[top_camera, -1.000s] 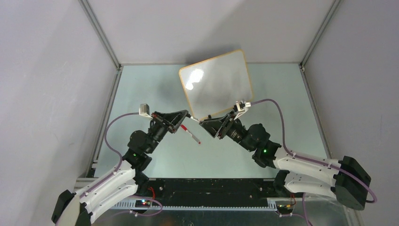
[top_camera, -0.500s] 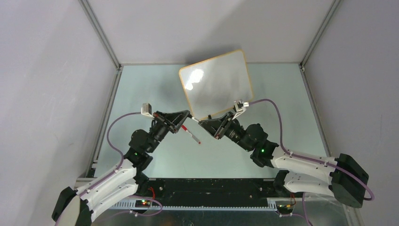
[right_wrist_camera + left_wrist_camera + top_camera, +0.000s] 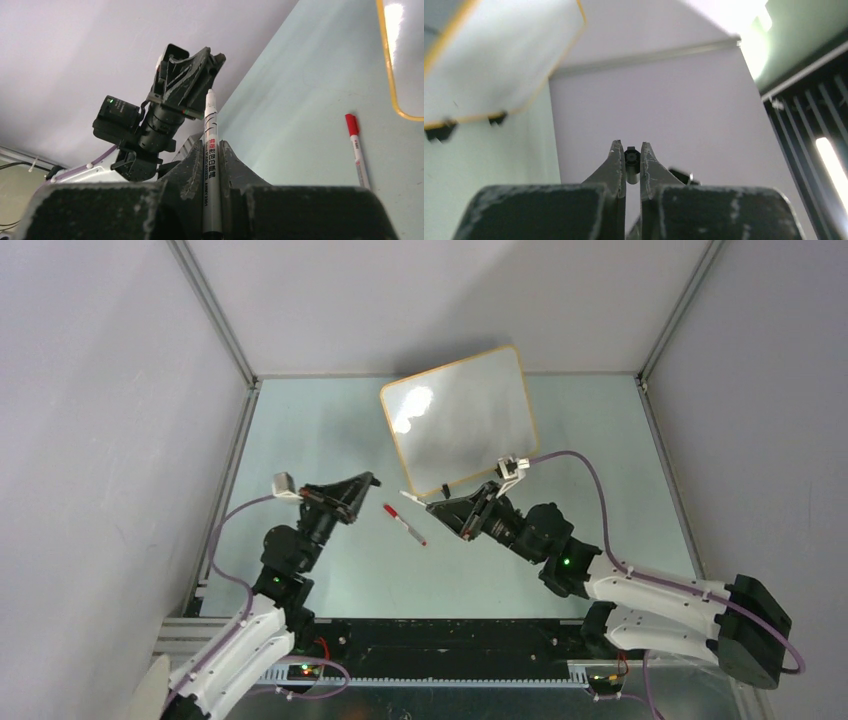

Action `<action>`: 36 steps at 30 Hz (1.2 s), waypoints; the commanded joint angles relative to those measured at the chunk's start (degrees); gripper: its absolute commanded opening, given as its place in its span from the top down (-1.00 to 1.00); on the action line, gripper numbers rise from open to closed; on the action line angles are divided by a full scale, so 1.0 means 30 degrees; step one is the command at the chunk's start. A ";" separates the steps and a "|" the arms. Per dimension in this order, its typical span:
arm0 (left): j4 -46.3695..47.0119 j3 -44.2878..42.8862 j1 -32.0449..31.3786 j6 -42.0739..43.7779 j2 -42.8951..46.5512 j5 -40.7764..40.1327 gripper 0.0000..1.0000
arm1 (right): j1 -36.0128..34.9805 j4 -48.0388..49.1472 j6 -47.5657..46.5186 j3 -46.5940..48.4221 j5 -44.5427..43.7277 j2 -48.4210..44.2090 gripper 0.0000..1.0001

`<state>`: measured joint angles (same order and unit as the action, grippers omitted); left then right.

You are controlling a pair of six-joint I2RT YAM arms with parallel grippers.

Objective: Write a sentence on the whiteboard
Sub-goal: Open the pen cap from the whiteboard marker, then place the pen cap at the center of the board.

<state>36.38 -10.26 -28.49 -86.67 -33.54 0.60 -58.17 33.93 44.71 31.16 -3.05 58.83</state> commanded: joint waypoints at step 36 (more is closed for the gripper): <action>-1.9079 -0.3610 0.2805 1.3876 -0.6063 -0.4797 1.00 | 0.4336 -1.4409 -0.4383 0.0459 0.0411 -0.4604 1.00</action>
<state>-20.82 -17.50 -17.67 -48.12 -47.72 -9.56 -45.47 -8.08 32.75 29.76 0.82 45.32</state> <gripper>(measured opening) 0.053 0.139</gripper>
